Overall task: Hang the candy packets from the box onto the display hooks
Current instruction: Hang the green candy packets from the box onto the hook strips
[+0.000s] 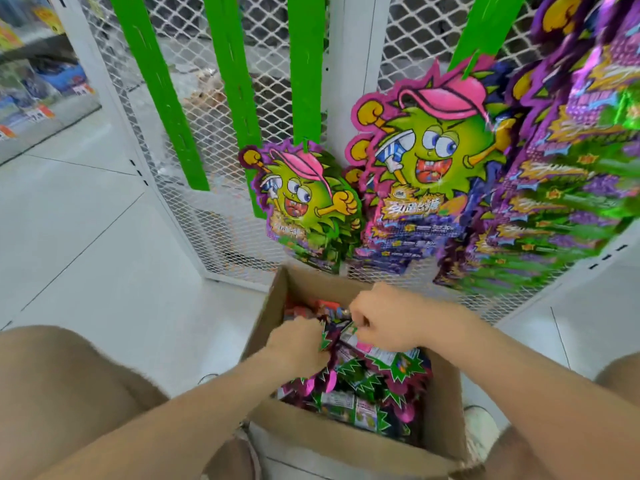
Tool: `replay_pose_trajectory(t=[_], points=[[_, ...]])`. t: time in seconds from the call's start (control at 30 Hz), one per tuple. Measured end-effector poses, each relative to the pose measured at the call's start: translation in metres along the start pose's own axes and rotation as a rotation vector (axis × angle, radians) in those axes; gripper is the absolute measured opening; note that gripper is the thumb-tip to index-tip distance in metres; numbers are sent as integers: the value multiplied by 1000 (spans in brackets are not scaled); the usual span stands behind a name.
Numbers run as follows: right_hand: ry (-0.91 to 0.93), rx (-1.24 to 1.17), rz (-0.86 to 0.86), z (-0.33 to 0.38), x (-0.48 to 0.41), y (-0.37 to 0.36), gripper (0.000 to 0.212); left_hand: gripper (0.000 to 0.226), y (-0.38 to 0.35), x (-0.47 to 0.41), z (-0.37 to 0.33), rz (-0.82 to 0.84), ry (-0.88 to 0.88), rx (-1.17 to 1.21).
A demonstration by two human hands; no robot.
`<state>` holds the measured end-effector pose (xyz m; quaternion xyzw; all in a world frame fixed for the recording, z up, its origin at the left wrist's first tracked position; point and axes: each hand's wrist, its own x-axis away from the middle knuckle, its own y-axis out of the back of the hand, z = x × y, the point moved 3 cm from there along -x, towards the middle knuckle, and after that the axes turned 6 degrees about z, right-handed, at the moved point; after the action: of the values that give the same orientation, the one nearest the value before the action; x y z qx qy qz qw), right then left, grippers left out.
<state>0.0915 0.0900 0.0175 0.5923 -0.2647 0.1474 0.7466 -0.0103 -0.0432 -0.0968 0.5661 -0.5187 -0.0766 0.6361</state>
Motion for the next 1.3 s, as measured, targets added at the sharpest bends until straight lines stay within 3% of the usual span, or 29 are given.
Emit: replay_pose_trajectory(t=[0.1, 0.2, 0.27, 0.37, 0.43, 0.53, 0.63, 0.7, 0.8, 0.83, 0.9, 0.93, 1.03, 1.13, 1.23, 1.3], points=[[-26, 78, 105, -9, 0, -19, 27, 90, -51, -24, 9, 248, 35, -4], [-16, 59, 127, -17, 0, -23, 14, 101, -73, -39, 15, 312, 12, 37], [4, 55, 107, -17, 1, -20, 17, 84, -80, -47, 18, 262, 9, 73], [4, 33, 97, -17, 5, -15, 16, 32, -72, -56, 24, 116, -35, 64], [-19, 27, 93, -18, 6, -11, 18, 16, -51, -55, 26, 44, -86, 91], [-77, 28, 58, -20, 6, -4, 12, 13, 3, -40, 23, 26, -208, 139], [-22, -70, 14, -22, 8, 6, 57, 18, 64, -5, 16, 50, -371, 269], [28, -177, -54, -22, 14, 17, 69, 10, 93, 21, 16, 56, -453, 438], [51, -309, -150, -24, 28, 36, 27, 9, 127, 50, 19, -5, -492, 678], [61, -390, -196, -27, 31, 42, 23, 11, 136, 54, 21, -30, -484, 731], [102, -573, -246, -31, 39, 49, 42, 14, 148, 59, 24, -89, -471, 772], [136, -662, -264, -32, 42, 51, 40, 16, 153, 60, 23, -114, -466, 773], [185, -794, -320, -37, 43, 53, 7, 19, 161, 64, 17, -163, -465, 775], [203, -823, -319, -37, 43, 57, 15, 21, 169, 71, 9, -214, -475, 726], [215, -879, -305, -35, 41, 60, 43, 20, 175, 78, 8, -255, -482, 693], [275, -945, -338, -29, 42, 65, 35, 19, 178, 79, 8, -288, -494, 654]])
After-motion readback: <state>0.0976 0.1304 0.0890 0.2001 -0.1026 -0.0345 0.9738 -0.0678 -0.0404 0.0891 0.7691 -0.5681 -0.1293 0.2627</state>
